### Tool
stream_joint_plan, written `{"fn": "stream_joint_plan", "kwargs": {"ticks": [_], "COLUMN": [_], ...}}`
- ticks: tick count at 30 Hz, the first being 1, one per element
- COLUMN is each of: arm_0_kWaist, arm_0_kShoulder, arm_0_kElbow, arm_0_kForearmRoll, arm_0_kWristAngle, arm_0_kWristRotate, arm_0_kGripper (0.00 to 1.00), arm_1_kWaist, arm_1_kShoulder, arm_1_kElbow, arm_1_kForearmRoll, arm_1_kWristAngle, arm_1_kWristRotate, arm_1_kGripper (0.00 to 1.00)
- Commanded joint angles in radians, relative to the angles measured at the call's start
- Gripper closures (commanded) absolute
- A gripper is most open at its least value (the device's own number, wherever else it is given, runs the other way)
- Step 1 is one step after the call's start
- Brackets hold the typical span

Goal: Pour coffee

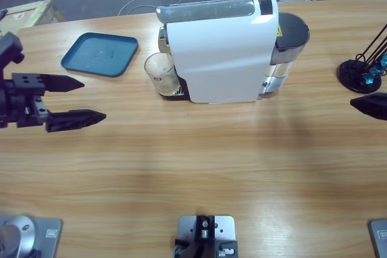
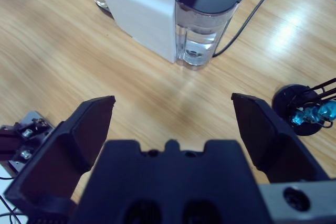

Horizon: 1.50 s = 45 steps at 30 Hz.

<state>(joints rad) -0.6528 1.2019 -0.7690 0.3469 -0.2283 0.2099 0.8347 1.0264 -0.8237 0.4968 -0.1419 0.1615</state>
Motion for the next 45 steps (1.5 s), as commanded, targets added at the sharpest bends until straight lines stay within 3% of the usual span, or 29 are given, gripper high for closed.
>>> {"fn": "stream_joint_plan", "kwargs": {"ticks": [1,15,45], "arm_0_kWaist": [0.005,0.027,0.029], "arm_0_kShoulder": [-0.050,-0.020,-0.003], "arm_0_kElbow": [0.000,-0.104,-0.117], "arm_0_kForearmRoll": [0.007,0.020,0.035], "arm_0_kWristAngle": [0.017,0.017,0.004], "arm_0_kWristRotate": [-0.009,-0.007,0.034], "arm_0_kGripper": [0.000,0.000,0.000], "arm_1_kWaist": [0.012,0.017,0.021], "arm_1_kShoulder": [-0.016,-0.012,-0.008], "arm_1_kElbow": [0.029,0.032,0.059], "arm_1_kForearmRoll": [0.014,0.027,0.034], "arm_1_kWristAngle": [0.015,0.015,0.005], "arm_1_kWristRotate": [-0.011,-0.011,-0.010], "arm_1_kGripper": [0.000,0.000,0.000]}}
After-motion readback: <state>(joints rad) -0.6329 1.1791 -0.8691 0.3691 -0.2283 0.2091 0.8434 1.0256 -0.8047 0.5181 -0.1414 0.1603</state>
